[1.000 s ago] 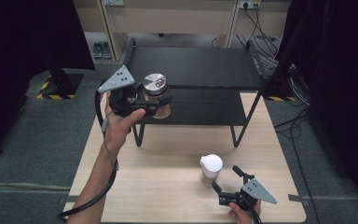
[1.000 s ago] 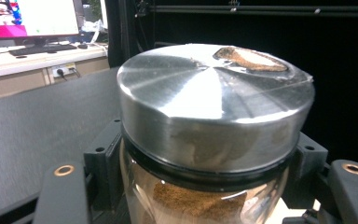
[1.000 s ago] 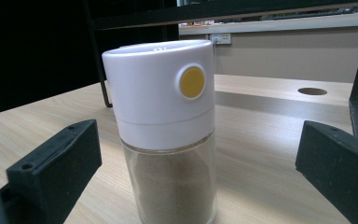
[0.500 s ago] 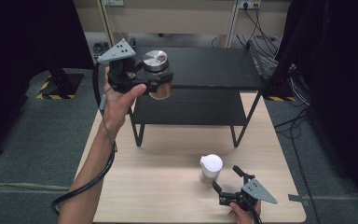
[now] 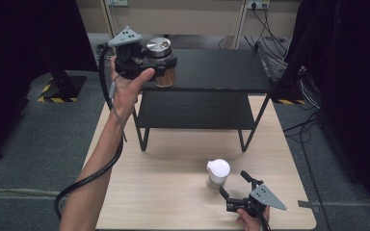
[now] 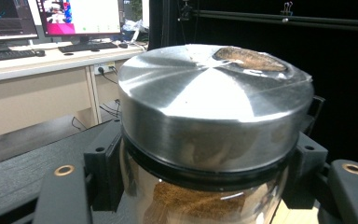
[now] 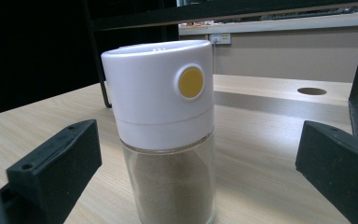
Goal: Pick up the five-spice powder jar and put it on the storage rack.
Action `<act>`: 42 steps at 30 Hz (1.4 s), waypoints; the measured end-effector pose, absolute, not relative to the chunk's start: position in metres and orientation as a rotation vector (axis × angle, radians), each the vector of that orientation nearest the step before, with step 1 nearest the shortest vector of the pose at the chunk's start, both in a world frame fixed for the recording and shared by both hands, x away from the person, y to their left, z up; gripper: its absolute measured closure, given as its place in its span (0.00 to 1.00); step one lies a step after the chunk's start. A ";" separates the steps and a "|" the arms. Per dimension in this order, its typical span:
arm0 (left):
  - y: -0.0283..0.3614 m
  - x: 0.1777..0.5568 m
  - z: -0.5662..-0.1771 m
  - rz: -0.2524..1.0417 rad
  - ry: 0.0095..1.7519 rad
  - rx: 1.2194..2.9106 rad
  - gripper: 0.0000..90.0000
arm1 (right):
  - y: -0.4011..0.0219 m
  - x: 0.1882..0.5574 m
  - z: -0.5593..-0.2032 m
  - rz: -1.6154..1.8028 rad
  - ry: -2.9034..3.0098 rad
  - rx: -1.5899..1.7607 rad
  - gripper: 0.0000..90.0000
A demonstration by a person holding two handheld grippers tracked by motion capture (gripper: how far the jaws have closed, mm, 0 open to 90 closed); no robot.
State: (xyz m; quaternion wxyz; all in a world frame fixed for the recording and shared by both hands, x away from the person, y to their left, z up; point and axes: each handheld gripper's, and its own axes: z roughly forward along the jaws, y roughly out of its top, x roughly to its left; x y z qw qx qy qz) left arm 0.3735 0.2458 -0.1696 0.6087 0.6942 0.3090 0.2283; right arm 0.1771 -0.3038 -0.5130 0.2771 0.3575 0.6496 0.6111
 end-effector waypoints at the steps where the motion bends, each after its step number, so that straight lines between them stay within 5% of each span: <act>1: 0.244 0.374 -0.170 0.533 0.718 1.604 0.34 | -0.304 0.177 -0.513 1.642 1.744 0.961 0.00; 42: 0.195 0.401 -0.172 0.615 0.822 1.646 0.33 | -0.303 0.177 -0.513 1.650 1.749 0.960 0.01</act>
